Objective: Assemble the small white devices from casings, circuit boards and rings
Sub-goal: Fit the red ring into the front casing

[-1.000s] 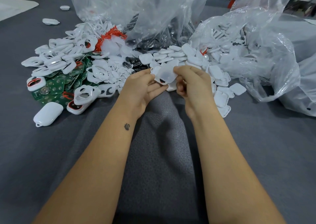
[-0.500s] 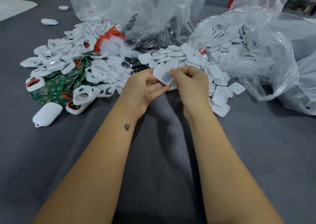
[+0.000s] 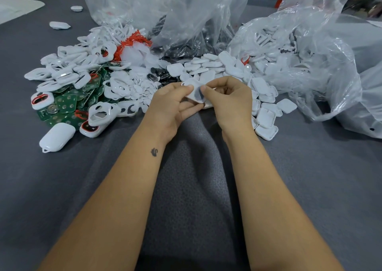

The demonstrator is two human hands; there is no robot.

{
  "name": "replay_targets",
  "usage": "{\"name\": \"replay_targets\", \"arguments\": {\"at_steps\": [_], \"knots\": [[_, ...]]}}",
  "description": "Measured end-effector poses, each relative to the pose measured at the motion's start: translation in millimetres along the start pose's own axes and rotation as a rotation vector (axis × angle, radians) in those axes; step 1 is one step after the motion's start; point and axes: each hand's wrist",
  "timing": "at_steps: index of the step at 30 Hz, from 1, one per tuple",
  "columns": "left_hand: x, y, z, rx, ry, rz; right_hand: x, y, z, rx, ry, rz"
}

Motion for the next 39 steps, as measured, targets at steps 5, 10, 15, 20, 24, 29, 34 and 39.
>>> {"name": "replay_targets", "arguments": {"at_steps": [5,10,15,20,24,29,34,39], "knots": [[0.4,-1.5,1.2,-0.011,0.013,0.058,1.9,0.6,-1.8,0.115,-0.089,0.069],[-0.6,-1.8,1.9,-0.021,0.005,0.074,2.8,3.7,-2.9,0.142,-0.222,-0.011],[-1.6,-0.4,1.9,-0.032,-0.011,0.031,-0.8,-0.1,-3.1,0.026,-0.175,-0.061],[-3.2,-1.1,5.3,-0.097,0.016,-0.025,-0.9,0.6,-2.9,-0.026,-0.102,-0.025],[-3.1,0.6,5.4,-0.063,0.033,-0.034,0.5,0.8,-0.8,-0.065,-0.04,-0.003],[-3.8,-0.2,4.6,0.061,-0.006,-0.019,1.7,0.6,1.2,-0.089,0.008,0.019],[-4.3,-0.2,1.4,0.159,-0.055,0.033,1.0,-0.6,0.8,-0.104,0.016,-0.02],[-4.2,1.2,1.5,0.148,-0.062,0.032,-1.3,-2.8,1.1,-0.113,0.024,-0.065]]}}
Point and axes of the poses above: each hand's wrist, its own x-axis towards the middle knuckle, its own y-axis out of the back of the hand, z = x × y, and after that the axes turned 13 degrees about x, right-handed
